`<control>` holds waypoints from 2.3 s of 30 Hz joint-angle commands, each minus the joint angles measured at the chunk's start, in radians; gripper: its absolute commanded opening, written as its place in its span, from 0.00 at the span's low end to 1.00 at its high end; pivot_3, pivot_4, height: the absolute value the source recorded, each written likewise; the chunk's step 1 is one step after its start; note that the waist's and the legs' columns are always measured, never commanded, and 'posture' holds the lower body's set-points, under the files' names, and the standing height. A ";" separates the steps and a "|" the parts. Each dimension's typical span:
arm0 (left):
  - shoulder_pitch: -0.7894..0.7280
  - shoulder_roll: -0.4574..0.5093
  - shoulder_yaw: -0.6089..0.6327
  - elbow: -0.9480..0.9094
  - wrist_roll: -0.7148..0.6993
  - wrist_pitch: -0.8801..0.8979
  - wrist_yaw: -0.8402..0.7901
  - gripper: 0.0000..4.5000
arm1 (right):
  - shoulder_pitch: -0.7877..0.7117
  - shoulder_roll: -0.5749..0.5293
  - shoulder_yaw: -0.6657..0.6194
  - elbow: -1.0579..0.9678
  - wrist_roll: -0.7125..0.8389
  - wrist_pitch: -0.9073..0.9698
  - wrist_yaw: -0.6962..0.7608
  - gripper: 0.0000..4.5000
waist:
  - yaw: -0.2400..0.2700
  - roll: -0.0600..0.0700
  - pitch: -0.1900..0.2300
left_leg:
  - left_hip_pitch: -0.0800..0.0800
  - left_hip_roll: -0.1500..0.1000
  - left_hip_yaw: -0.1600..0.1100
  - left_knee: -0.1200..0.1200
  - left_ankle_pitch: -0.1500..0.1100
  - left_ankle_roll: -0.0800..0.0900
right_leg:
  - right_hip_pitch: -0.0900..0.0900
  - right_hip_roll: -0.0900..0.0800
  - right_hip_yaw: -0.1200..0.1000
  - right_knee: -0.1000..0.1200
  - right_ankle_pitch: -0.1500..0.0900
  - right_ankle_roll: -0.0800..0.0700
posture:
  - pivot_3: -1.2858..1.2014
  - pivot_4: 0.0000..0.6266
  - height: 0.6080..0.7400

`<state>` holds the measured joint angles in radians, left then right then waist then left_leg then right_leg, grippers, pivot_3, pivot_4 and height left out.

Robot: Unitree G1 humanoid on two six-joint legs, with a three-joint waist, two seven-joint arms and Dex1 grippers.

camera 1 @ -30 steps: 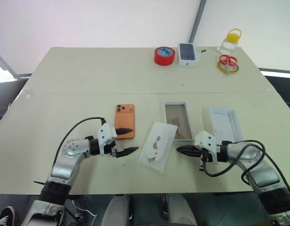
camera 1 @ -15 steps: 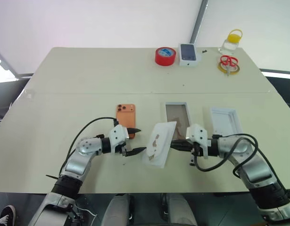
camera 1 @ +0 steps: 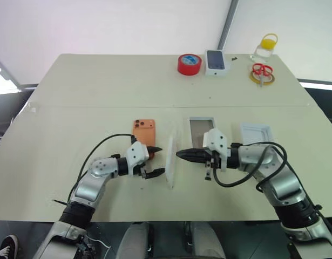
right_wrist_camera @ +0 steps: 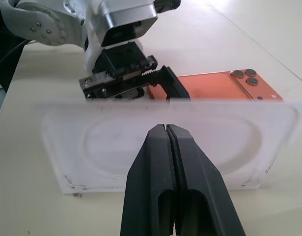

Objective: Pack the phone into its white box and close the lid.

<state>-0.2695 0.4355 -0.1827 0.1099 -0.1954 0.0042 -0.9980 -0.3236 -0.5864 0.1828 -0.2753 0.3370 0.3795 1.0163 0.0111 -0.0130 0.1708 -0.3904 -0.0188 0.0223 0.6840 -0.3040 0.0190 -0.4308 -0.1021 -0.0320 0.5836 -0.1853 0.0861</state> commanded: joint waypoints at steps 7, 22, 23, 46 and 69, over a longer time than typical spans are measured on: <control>0.138 0.165 0.122 -0.268 -0.284 0.489 -0.036 0.87 | -0.010 -0.011 0.007 0.043 -0.048 -0.075 0.005 0.01 | -0.002 0.001 0.001 | 0.000 0.000 0.000 0.000 0.000 0.000 | -0.001 0.000 0.000 0.000 0.000 0.000 | 0.52 0.24 1.00; 0.132 0.172 0.367 -0.302 -0.863 1.266 0.189 0.87 | 0.047 -0.099 -0.078 0.064 -0.028 -0.107 0.051 0.01 | -0.002 0.001 0.002 | 0.000 0.000 0.000 0.000 0.000 0.000 | 0.000 0.002 0.001 0.002 -0.001 0.001 | 0.52 0.24 1.00; 0.138 0.162 0.360 -0.308 -0.855 1.266 0.200 0.87 | 0.047 -0.102 -0.080 0.069 -0.028 -0.112 0.054 0.01 | -0.002 0.000 0.002 | 0.000 0.000 0.000 0.000 0.000 0.000 | 0.000 0.002 0.001 0.002 -0.001 0.001 | 0.52 0.24 1.00; 0.036 -0.174 0.378 -0.155 -0.890 1.324 0.544 0.87 | 0.069 -0.098 -0.076 0.059 -0.035 -0.134 0.020 0.01 | 0.004 -0.001 0.001 | 0.002 -0.002 -0.001 0.001 0.001 -0.001 | 0.003 0.000 0.001 0.002 -0.001 0.000 | 0.52 0.24 1.00; -0.051 -0.236 0.462 -0.090 -0.880 1.500 0.777 0.01 | 0.052 -0.092 -0.081 0.066 -0.032 -0.145 0.001 0.00 | 0.003 0.003 -0.001 | 0.016 -0.002 -0.001 -0.001 0.000 -0.001 | 0.016 0.000 0.000 0.001 -0.002 0.002 | 0.52 0.24 1.00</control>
<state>-0.3407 0.1966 0.2720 -0.0239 -1.1176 1.4886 -0.2600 -0.2536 -0.6839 0.1312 -0.1829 0.2913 0.2470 1.0226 0.0136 -0.0101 0.1694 -0.3745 -0.0207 0.0209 0.6829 -0.3035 0.0177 -0.4146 -0.1021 -0.0318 0.5847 -0.1874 0.0885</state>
